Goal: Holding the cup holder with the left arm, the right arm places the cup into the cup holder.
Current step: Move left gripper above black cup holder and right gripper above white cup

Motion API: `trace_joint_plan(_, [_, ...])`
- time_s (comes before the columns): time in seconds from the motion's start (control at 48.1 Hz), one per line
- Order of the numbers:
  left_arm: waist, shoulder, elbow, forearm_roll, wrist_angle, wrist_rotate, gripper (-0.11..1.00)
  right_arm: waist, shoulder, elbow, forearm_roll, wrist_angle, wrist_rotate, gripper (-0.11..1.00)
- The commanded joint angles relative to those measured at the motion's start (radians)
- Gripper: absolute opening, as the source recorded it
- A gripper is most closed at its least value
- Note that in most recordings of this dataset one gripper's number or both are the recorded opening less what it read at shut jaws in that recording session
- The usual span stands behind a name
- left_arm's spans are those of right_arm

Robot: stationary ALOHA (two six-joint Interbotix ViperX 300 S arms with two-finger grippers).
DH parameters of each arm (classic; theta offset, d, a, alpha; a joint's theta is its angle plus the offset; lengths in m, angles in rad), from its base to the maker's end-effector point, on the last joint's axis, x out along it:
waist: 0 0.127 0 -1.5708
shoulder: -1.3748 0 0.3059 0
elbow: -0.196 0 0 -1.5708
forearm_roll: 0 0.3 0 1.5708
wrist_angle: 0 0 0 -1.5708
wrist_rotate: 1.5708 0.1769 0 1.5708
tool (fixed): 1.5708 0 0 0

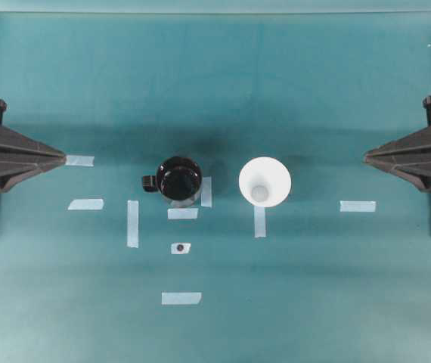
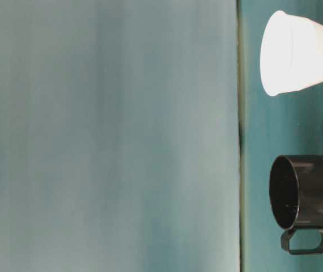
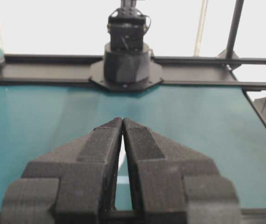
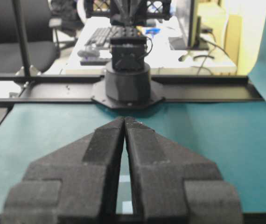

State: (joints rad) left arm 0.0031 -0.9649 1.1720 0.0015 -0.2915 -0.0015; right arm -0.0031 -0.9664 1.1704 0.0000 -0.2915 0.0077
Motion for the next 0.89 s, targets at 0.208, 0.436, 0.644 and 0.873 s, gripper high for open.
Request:
trace_joint_plan(0.208, [0.046, 0.175, -0.094, 0.017, 0.175, -0.055, 0.03, -0.006, 0.006, -0.026, 0.08, 0.184, 0.084, 0.02])
trace_joint_plan(0.436, [0.055, 0.261, -0.12, 0.018, 0.207, -0.052, 0.03, -0.038, 0.023, -0.072, 0.078, 0.379, 0.095, 0.02])
trace_joint_plan(0.644, [0.075, 0.351, -0.192, 0.018, 0.31, -0.049, 0.03, -0.084, 0.129, -0.114, 0.078, 0.471, 0.115, 0.02])
trace_joint_plan(0.873, [0.075, 0.46, -0.27, 0.018, 0.465, -0.046, 0.03, -0.137, 0.275, -0.164, 0.078, 0.518, 0.117, 0.02])
